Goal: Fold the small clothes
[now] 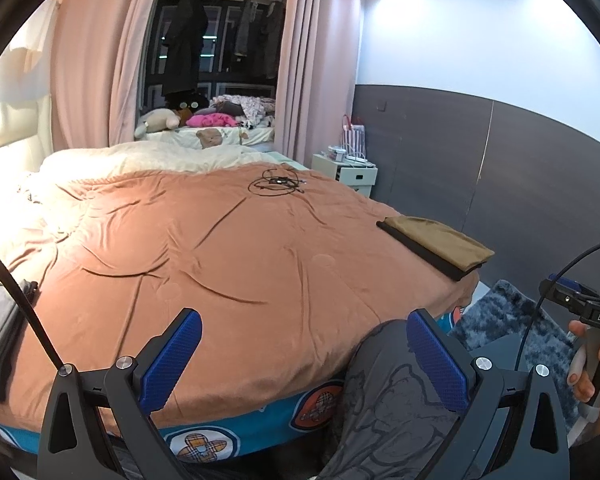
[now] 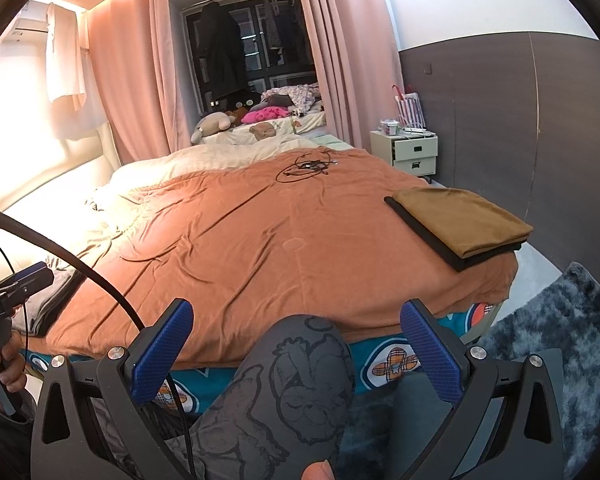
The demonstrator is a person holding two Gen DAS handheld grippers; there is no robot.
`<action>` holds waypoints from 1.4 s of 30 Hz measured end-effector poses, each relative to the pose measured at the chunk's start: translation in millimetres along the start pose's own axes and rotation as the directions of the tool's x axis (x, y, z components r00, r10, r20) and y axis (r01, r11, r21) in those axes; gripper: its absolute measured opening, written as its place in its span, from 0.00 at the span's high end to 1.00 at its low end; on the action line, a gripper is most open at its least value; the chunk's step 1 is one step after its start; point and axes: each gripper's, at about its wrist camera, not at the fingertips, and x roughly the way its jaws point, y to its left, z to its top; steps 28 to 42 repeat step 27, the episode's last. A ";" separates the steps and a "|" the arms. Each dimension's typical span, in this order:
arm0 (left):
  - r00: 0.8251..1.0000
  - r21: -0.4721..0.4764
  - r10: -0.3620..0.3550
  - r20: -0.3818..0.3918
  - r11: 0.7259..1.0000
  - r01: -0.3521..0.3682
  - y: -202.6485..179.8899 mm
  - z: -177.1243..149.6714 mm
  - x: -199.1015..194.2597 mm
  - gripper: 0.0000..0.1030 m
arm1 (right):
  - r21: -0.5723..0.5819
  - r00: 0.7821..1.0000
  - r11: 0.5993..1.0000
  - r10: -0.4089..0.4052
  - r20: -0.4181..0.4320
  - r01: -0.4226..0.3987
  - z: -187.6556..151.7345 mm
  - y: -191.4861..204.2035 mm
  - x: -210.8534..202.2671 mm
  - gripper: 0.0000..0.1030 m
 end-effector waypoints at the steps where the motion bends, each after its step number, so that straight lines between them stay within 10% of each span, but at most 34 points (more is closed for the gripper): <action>1: 1.000 0.000 0.001 -0.001 1.000 -0.001 -0.6 0.2 -0.2 0.00 | 0.000 1.000 1.000 -0.001 0.000 0.001 0.0 0.0 0.0 0.00; 42: 1.000 0.024 -0.009 0.016 1.000 0.009 -20.5 -10.1 -20.2 0.00 | 0.001 1.000 1.000 0.002 0.010 -0.002 -9.7 -22.0 -12.2 0.00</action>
